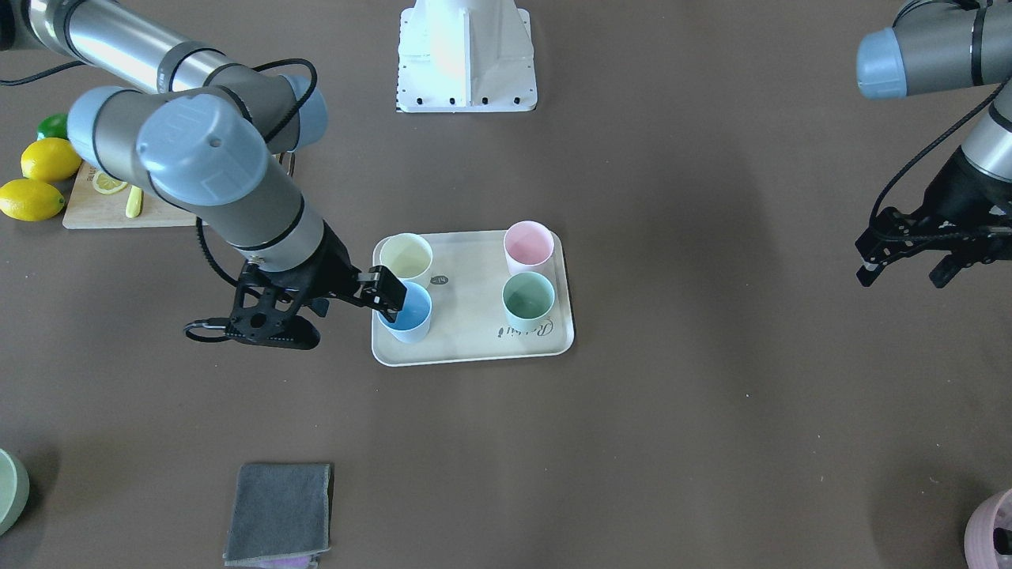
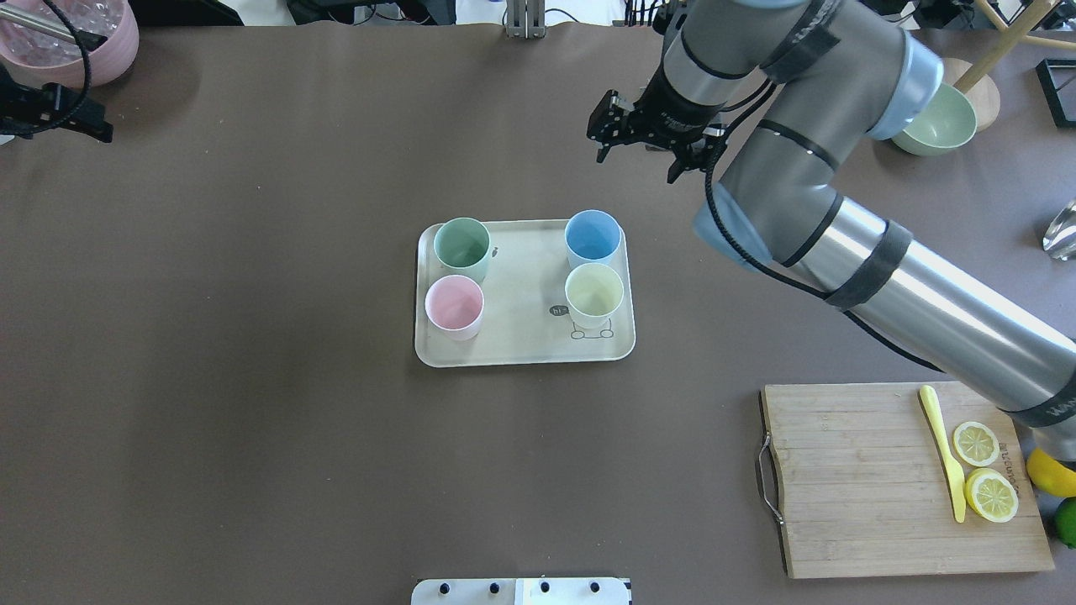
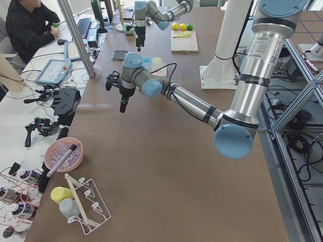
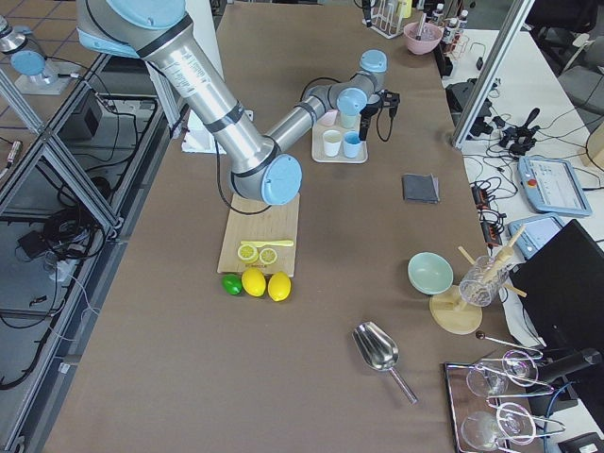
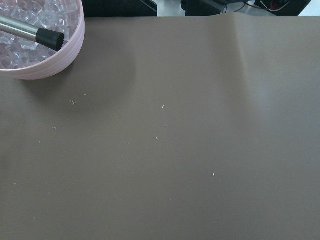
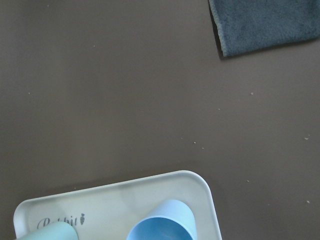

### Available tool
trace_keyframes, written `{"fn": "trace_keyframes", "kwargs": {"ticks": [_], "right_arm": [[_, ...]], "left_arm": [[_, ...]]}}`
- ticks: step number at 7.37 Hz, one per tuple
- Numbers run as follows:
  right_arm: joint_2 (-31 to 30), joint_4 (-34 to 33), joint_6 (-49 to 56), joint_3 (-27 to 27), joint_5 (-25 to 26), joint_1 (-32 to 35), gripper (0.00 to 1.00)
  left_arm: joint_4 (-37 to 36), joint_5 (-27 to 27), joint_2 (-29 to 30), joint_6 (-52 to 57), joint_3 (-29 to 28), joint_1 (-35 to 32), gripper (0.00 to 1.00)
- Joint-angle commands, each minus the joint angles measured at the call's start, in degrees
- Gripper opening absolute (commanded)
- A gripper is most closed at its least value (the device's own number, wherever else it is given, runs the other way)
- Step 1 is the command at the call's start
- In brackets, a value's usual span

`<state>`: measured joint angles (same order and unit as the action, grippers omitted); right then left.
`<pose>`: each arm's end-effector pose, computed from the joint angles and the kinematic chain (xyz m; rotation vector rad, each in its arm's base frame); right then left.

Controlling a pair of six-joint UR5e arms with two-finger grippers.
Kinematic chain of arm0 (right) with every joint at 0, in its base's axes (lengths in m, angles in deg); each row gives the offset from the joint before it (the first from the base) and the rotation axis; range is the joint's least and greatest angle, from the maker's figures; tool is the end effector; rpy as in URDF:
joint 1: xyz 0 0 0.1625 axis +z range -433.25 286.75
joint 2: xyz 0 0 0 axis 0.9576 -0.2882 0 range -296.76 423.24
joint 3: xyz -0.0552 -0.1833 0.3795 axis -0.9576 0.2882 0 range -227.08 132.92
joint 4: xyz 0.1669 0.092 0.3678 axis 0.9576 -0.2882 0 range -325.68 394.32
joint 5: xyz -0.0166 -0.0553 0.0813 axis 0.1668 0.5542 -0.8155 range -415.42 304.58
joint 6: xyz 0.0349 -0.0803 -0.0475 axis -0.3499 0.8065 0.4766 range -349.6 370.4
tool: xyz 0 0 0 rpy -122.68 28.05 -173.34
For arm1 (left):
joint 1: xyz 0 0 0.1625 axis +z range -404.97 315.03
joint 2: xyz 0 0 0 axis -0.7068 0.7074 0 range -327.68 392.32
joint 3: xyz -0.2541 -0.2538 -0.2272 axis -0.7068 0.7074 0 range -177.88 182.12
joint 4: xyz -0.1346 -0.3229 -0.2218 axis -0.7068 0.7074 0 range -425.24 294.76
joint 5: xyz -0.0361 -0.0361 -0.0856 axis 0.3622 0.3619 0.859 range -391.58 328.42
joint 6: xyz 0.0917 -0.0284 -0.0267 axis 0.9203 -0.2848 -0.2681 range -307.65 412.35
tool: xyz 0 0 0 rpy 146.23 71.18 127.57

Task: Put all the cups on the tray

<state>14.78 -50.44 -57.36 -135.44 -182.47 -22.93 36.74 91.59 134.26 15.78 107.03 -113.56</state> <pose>-0.3966 -0.5928 0.2144 -0.0439 -0.9734 0.1963 0.1340 -0.5573 0.4036 0.3057 0.8044 -0.0519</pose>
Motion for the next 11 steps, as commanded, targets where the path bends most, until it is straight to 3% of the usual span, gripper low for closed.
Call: {"fn": "trace_keyframes", "kwargs": {"ticks": [1, 2, 4, 6, 8, 11], "right_arm": [[-8.7, -8.5, 12.7, -10.2, -2.7, 5.8, 1.00], [-13.8, -12.7, 22.6, -14.1, -4.2, 10.9, 1.00], [-26.6, -16.0, 44.8, -18.1, -4.9, 19.8, 1.00], [-35.5, -15.9, 62.7, -15.2, -9.5, 31.0, 1.00], [-39.9, -15.3, 73.3, -9.9, -9.5, 38.8, 1.00], [-43.2, -15.3, 74.7, -9.5, -8.9, 41.7, 1.00]], "left_arm": [[-0.1, 3.7, -3.6, 5.1, 1.3, -5.3, 0.98], [-1.2, 4.6, -4.1, 5.4, 2.1, -6.8, 0.98], [-5.2, 9.7, -7.9, 17.5, 2.3, -13.6, 0.98], [-7.1, 13.7, -13.4, 27.4, 1.5, -21.1, 0.98], [-6.4, 13.9, -21.0, 30.2, 1.6, -24.1, 0.98], [-6.4, 13.1, -23.0, 30.2, 1.3, -24.8, 0.98]]}}
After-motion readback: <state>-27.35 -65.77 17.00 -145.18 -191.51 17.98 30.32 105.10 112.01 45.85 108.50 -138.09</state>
